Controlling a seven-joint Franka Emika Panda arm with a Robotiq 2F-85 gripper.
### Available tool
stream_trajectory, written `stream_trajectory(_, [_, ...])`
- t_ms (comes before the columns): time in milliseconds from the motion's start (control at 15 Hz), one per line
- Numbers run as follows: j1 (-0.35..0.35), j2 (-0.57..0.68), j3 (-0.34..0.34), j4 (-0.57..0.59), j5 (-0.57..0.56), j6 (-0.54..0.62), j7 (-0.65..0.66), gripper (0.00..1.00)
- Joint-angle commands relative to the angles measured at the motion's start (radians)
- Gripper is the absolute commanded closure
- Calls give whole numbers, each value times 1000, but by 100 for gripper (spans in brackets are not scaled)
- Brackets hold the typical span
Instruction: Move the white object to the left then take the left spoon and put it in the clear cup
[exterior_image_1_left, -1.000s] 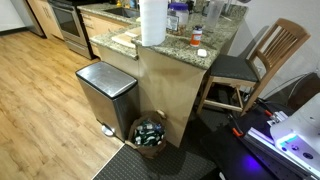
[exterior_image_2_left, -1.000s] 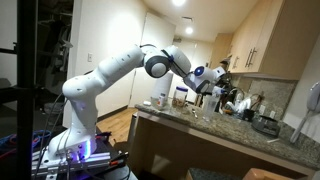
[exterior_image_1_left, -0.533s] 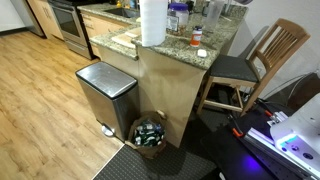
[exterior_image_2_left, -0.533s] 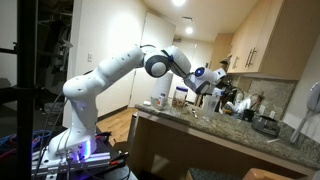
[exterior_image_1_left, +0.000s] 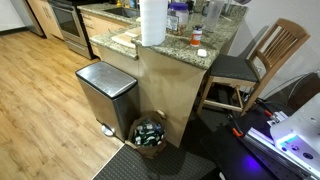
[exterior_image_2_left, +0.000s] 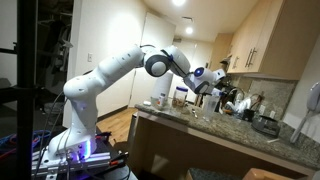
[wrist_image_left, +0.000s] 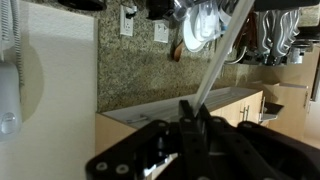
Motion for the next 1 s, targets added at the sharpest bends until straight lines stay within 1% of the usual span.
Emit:
stream_trajectory(0, [2, 0, -2, -1, 1, 0, 0, 100])
stream_trajectory(200, [2, 10, -6, 2, 4, 0, 3, 100])
stream_trajectory(267, [-12, 22, 18, 1, -12, -6, 5, 100])
stream_trajectory(400, [-17, 32, 36, -15, -20, -7, 7, 100])
stream_trajectory(533, [-8, 33, 29, -27, -14, 3, 2, 100])
stream_trajectory(600, [-12, 34, 38, -33, -17, 6, 3, 100])
stream_trajectory(667, [-9, 26, 30, -44, -12, 15, 1, 100])
stream_trajectory(733, [14, 10, -8, -43, 12, 12, -4, 75])
stream_trajectory(800, [14, 4, -9, -36, 11, 3, -5, 73])
stream_trajectory(867, [20, -11, -23, -43, 16, 3, -8, 67])
stream_trajectory(933, [28, -25, -39, -46, 22, 3, -11, 58])
